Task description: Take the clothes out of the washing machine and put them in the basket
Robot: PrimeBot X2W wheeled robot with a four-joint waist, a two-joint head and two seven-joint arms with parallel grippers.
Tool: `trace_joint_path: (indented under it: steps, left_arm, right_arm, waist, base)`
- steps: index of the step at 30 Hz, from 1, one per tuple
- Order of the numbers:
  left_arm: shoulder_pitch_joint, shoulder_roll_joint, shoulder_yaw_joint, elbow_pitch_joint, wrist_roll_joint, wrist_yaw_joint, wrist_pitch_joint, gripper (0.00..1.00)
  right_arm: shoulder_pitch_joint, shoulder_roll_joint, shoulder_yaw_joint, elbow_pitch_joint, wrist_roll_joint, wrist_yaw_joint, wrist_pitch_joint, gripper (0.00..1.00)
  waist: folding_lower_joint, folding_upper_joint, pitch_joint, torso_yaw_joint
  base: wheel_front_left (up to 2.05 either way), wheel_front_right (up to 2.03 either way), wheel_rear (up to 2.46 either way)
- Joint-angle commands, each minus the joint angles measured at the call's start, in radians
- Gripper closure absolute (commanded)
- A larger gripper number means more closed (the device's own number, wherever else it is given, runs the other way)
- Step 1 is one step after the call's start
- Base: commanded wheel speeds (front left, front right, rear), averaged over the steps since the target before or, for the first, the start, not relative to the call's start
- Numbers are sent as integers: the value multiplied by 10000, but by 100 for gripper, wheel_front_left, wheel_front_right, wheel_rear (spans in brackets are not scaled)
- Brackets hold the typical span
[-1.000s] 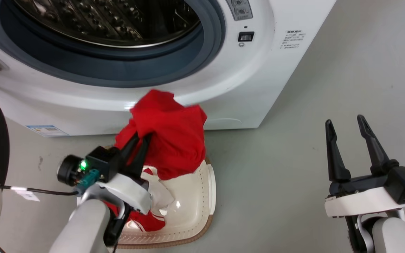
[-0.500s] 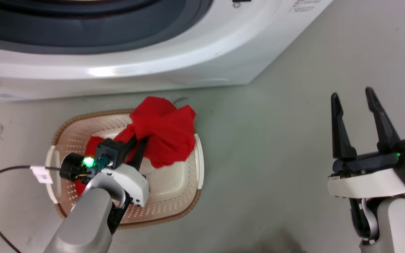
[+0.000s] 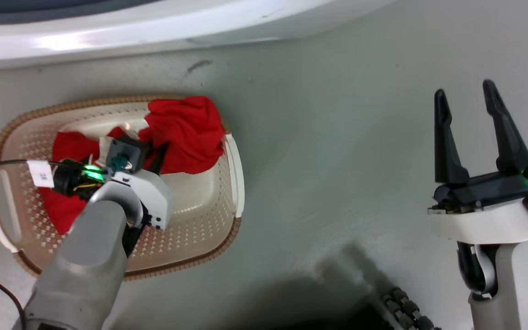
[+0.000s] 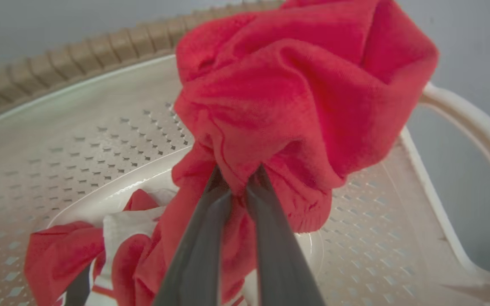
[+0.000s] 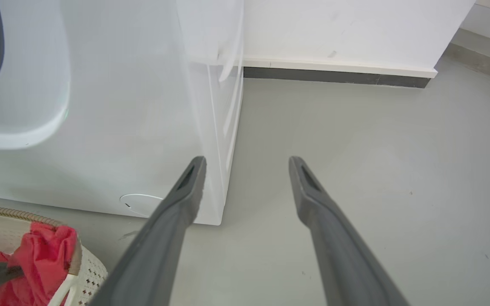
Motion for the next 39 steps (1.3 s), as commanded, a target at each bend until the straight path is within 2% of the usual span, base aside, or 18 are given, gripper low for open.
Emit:
trace_joint_path:
  steps: [1,9,10,11,14,26,27,39]
  left_arm:
    - [-229,46,79,240,-48,-7,-26,100]
    - [-867,6,243,1314,44,142,-26,100]
    - [-927,6,235,1292,117,231,-26,65]
    - [-954,3,249,1255,166,365,-26,0]
    - [-841,-65,299,1137,262,508,-26,0]
    - [342,-278,815,-425,230,326,-26,0]
    - [673,-317,1008,-909,190,277,-26,0]
    - [2356,-572,2547,-3809,331,316,-26,0]
  right_arm:
    - [-235,9,10,-119,-37,-8,-21,0]
    - [-466,7,-12,-356,-73,-9,-21,0]
    - [-481,9,-15,-334,-76,-7,-21,0]
    - [-500,9,-22,-301,-74,-7,-20,0]
    - [-504,7,-25,-218,-101,-9,-20,0]
    - [-408,6,-197,192,-164,-9,-21,0]
    - [-306,6,-293,284,-206,-9,-21,0]
    - [363,3,-906,637,-528,-7,-21,0]
  waist:
    - [-2,0,623,-148]
    - [-2,0,1080,-274]
    - [-2,0,1069,-271]
    - [-2,0,1036,-259]
    - [-2,0,826,-209]
    - [-2,0,-1221,274]
    - [-2,0,-1707,401]
    - [-2,0,-4106,1288]
  base:
    - [0,0,0]
    - [0,0,0]
    - [0,0,0]
    - [0,0,0]
    - [0,0,0]
    - [0,0,0]
    - [0,0,0]
    - [0,0,0]
